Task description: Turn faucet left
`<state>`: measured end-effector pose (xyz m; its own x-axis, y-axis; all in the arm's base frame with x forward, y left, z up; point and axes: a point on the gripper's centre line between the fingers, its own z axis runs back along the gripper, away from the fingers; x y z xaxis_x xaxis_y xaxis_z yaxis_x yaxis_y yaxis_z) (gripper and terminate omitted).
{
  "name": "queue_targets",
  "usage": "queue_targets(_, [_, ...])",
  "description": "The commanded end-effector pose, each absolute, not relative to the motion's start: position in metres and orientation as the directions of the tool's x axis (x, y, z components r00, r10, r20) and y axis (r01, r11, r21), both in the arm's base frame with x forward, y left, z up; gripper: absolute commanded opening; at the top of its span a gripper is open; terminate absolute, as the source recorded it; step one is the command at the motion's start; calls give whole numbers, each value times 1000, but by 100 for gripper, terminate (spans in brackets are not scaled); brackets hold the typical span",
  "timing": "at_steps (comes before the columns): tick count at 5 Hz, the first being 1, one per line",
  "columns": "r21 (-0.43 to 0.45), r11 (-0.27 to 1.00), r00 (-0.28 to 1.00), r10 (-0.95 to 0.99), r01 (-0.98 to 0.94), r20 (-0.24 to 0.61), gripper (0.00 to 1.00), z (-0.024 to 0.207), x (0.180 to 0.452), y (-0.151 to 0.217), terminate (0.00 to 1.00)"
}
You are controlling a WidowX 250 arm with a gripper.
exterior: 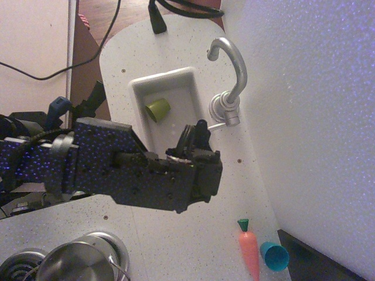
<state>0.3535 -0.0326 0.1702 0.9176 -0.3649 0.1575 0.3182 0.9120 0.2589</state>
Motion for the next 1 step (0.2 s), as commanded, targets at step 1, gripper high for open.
queue_targets(1, [269,913,907,-367,308,208,100,186,361,-35,100])
